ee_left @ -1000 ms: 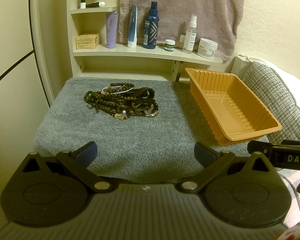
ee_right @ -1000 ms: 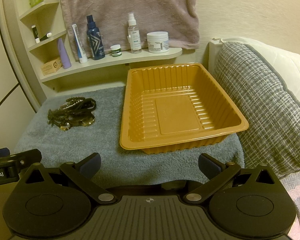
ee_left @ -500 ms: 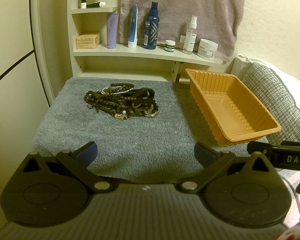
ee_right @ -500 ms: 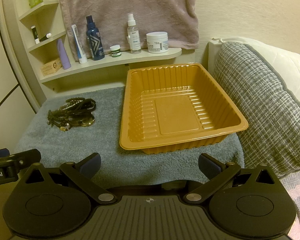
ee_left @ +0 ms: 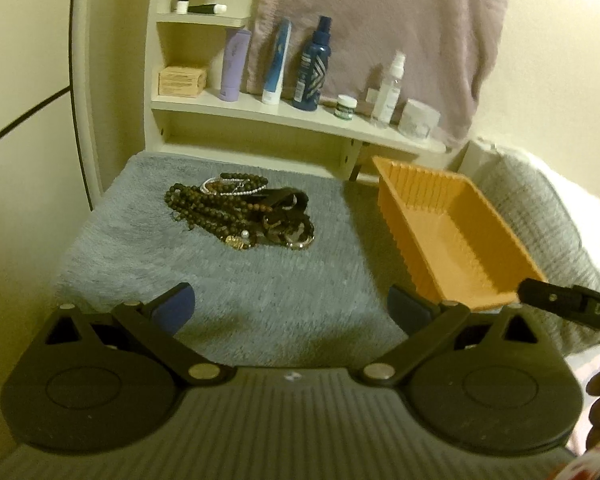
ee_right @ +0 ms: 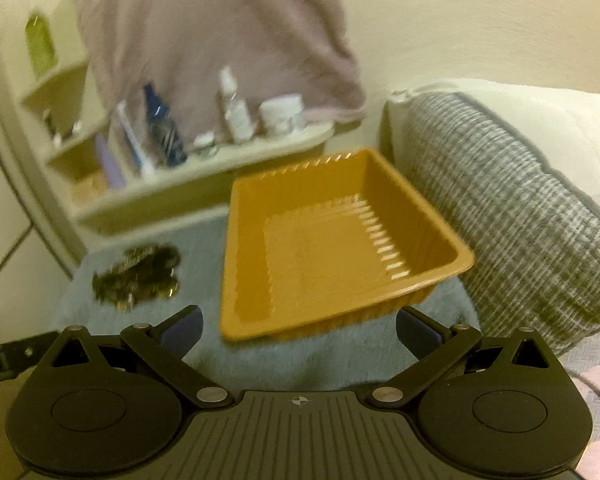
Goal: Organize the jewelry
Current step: 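Grasp the orange tray's rim with the right gripper and tilt it up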
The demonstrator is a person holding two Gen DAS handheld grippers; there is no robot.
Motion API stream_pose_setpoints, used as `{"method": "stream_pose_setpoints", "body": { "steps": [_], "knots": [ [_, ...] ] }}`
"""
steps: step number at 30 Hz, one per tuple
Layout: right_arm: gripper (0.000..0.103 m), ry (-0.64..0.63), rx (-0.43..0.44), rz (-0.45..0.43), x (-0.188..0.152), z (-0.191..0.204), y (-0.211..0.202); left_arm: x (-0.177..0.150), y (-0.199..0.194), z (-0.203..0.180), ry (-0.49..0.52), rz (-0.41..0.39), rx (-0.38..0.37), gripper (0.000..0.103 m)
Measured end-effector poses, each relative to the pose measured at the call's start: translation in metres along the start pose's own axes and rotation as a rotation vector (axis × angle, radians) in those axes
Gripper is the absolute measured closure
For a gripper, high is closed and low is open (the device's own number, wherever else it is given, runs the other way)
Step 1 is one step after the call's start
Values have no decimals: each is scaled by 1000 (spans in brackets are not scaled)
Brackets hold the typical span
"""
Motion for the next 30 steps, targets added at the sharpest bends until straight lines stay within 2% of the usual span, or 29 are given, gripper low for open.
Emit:
{"method": "stream_pose_setpoints", "body": {
  "steps": [4,7,10,16,18,22,24,30],
  "knots": [
    [1,81,-9,-77,11,-29,-3,5,9,11,-58,-6,-20,2],
    [19,140,-25,-118,17,-54,-1,9,17,18,-106,-16,-41,2],
    [24,190,-36,-129,22,-78,8,12,27,23,-150,-13,-62,2],
    [42,236,-78,-154,23,-118,31,13,47,25,-152,-11,-46,2],
    [52,245,-67,-147,22,-129,42,14,53,22,-139,-9,-44,2],
    [60,276,-33,-132,18,-142,59,13,63,14,-105,13,-25,2],
    [68,291,-11,-125,18,-146,67,12,68,12,-105,24,-27,3],
    [80,320,56,-101,20,-146,89,10,80,4,-97,54,-36,3]
  ]
}}
Point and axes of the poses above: each gripper's, at about its wrist camera, not at the fingertips, and y roughly the way its jaws point, z to its left, x to its top, the point moved 3 cm from there along y, roughly the way its jaws point, and after that the axes turned 1 degree about z, right-handed, at the moved point
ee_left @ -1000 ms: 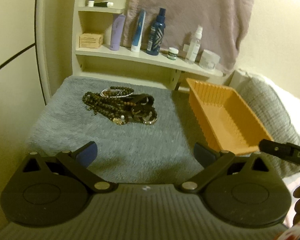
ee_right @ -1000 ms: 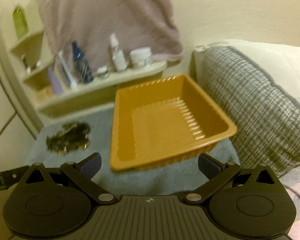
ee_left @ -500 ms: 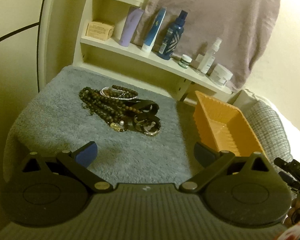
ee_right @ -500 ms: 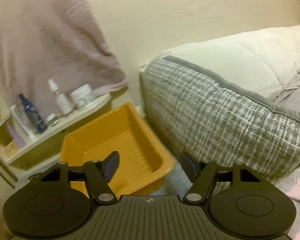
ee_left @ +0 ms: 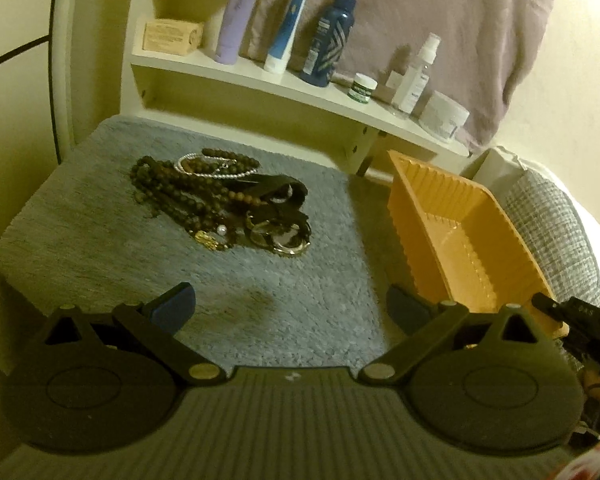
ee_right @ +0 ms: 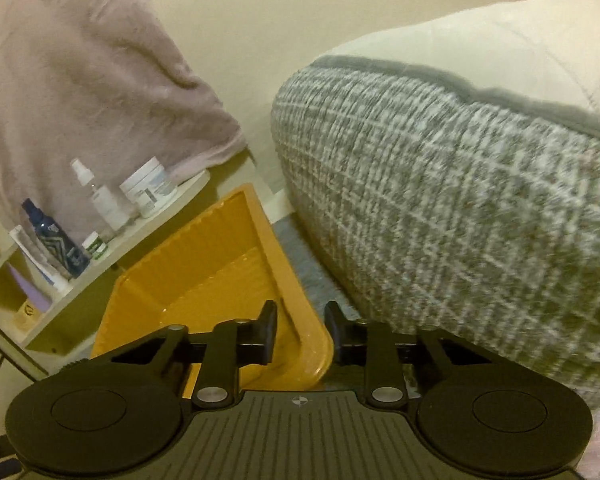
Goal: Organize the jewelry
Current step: 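Grasp the orange tray's rim with the right gripper and tilt it up, then grasp a black leather bracelet with the left gripper while the right gripper holds the tray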
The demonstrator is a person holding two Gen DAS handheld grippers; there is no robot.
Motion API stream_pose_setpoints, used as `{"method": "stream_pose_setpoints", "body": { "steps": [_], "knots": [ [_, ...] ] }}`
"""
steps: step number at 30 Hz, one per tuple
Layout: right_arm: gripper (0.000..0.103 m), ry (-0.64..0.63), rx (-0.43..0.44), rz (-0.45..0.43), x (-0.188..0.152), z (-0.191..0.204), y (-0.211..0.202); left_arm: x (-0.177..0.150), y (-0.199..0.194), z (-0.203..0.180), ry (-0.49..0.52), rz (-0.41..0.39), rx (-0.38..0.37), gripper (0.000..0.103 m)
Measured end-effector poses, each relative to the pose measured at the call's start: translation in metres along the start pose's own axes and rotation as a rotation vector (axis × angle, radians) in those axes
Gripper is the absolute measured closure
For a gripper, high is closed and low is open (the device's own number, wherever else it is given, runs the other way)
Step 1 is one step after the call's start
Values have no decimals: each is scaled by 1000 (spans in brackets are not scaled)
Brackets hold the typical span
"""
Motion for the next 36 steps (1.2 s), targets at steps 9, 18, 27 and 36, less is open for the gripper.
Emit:
{"method": "stream_pose_setpoints", "body": {
  "steps": [9,18,27,36],
  "knots": [
    [92,70,61,25,5,-5,15,-1,12,-6,14,19,-16,4],
    [97,-127,-18,-25,10,31,-2,9,19,7,64,-15,31,8],
    [97,-377,-118,-66,3,78,-18,25,39,9,356,-67,53,19],
    [97,-503,-165,-107,-2,108,-19,25,65,0,676,-41,18,57]
  ]
}}
Point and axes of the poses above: each gripper's, at about its wrist camera, not at the fingertips, and y roughly the way its jaws point, z to its left, x to its top, the point moved 3 cm from there along y, roughly the way its jaws point, and after that the axes turned 1 degree about z, right-handed, at the moved point
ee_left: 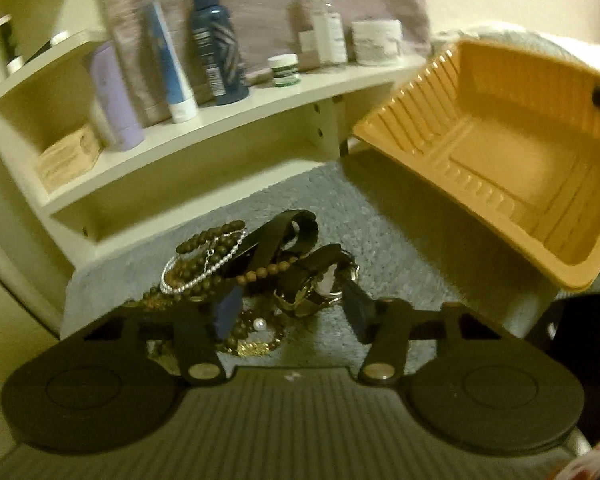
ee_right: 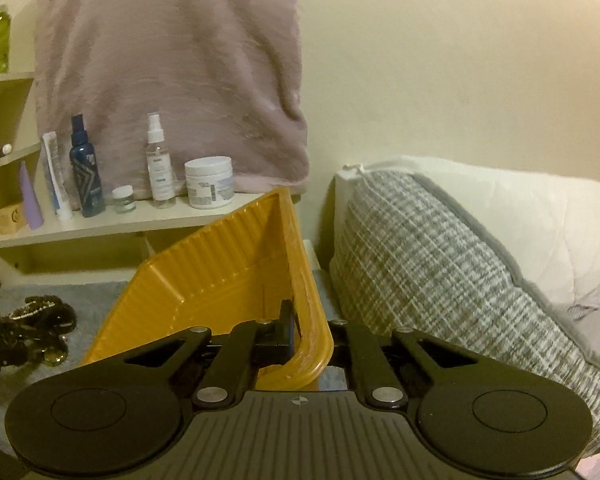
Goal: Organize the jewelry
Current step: 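Grasp a black leather bracelet with the left gripper while the right gripper holds the tray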
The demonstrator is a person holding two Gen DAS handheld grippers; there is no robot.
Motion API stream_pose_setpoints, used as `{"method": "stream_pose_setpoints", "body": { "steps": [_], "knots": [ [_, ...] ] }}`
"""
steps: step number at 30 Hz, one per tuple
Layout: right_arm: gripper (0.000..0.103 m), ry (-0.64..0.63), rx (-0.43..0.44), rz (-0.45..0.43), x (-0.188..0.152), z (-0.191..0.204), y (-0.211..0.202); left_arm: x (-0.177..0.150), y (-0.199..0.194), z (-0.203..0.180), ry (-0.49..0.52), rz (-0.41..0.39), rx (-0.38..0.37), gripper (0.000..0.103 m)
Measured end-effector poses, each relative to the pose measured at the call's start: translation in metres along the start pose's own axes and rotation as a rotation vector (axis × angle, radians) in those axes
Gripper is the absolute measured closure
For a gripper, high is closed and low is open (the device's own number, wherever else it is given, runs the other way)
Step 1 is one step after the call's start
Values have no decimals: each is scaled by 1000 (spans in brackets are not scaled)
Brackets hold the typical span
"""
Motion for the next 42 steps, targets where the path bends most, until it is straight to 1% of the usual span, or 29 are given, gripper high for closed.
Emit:
{"method": "stream_pose_setpoints", "body": {
  "steps": [2,4,7,9,11,13,17,19,25,34,39,42],
  "knots": [
    [97,-26,-9,-11,0,4,-2,-1,4,0,28,10,-7,64],
    [97,-46,-16,-20,-1,8,-4,-2,6,1,54,17,-8,67],
    [97,-72,-25,-32,-1,11,-5,-1,9,3,55,16,-14,74],
    [97,-88,-28,-38,-2,13,-5,-1,11,4,54,28,-14,83],
    [97,-94,-30,-40,-3,13,-5,-1,14,6,46,35,-17,88],
    [97,-98,-33,-39,-4,13,-5,-1,13,8,20,40,-20,89],
    [97,-103,-32,-41,-4,13,-5,2,9,14,-75,39,-44,90],
    [97,-105,-31,-44,-4,13,-5,5,7,16,-103,33,-48,90],
    [97,-113,-28,-51,-3,14,-5,16,-1,10,-97,10,-49,91],
    [97,-110,-24,-52,-4,13,-5,32,-8,-5,-91,-23,-80,92],
    [97,-107,-25,-55,-3,13,-4,47,-14,-18,-90,-57,-124,92],
    [97,-109,-25,-57,-4,13,-4,59,-16,-28,-101,-80,-165,92]
  ]
}}
Point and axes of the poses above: each gripper's, at about its wrist camera, not at the fingertips, and y roughly the way its jaws point, z to its left, x to its top, the point moved 3 cm from there along y, roughly the way its jaws point, and after that the axes turned 1 degree about z, right-handed, at the moved point
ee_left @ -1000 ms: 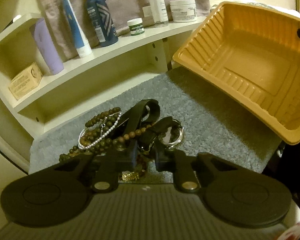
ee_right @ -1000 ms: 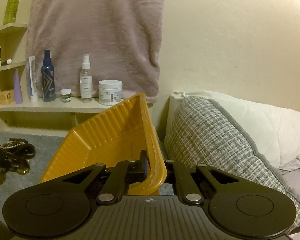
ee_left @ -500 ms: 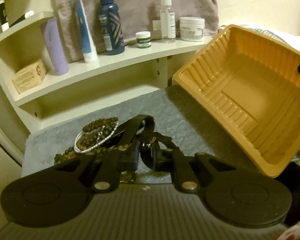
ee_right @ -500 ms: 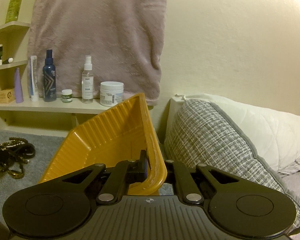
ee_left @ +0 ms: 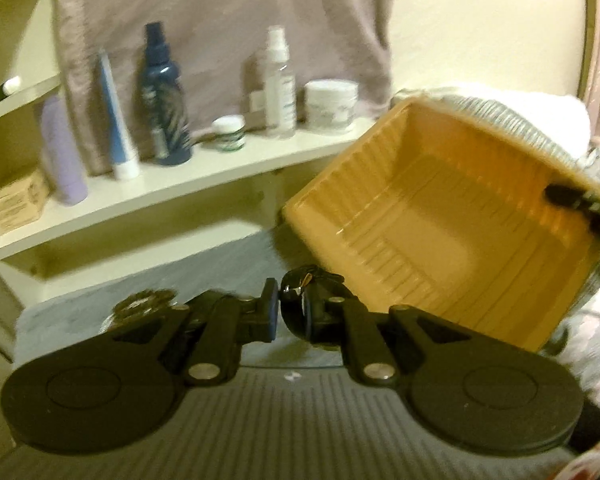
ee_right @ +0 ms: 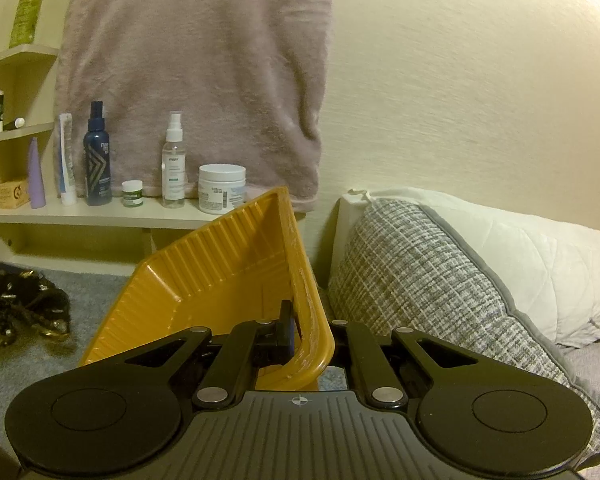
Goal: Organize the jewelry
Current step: 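Grasp a black leather bracelet with the left gripper while the right gripper holds the tray, then carry the black bracelet into the orange tray and open the left gripper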
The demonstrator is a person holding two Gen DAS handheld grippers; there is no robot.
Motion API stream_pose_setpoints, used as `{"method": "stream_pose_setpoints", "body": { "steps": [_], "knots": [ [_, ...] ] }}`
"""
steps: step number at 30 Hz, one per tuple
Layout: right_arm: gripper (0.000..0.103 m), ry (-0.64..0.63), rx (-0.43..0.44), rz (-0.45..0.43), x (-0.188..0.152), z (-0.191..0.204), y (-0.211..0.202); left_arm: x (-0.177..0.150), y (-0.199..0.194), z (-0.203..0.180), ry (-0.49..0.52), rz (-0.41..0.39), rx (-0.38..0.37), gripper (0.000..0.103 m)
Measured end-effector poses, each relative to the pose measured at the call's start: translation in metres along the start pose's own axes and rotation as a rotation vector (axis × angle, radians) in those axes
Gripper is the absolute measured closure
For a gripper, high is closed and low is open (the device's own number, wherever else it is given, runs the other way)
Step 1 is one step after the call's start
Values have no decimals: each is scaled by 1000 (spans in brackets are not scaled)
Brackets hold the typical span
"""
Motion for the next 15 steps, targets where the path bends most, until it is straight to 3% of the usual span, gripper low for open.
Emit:
{"method": "stream_pose_setpoints", "body": {
  "steps": [6,15],
  "knots": [
    [97,2,1,-3,0,0,1,9,10,-35,22,-3,-78,92],
    [97,19,0,4,-1,-1,1,-1,26,-66,30,41,-149,91]
  ]
}}
Point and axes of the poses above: each gripper's, at about its wrist camera, not at the fingertips, and y roughly the way its jaws point, z to its left, x to its top, the point moved 3 cm from there along y, roughly the way its jaws point, and after that the axes turned 1 degree about z, right-handed, at the moved point
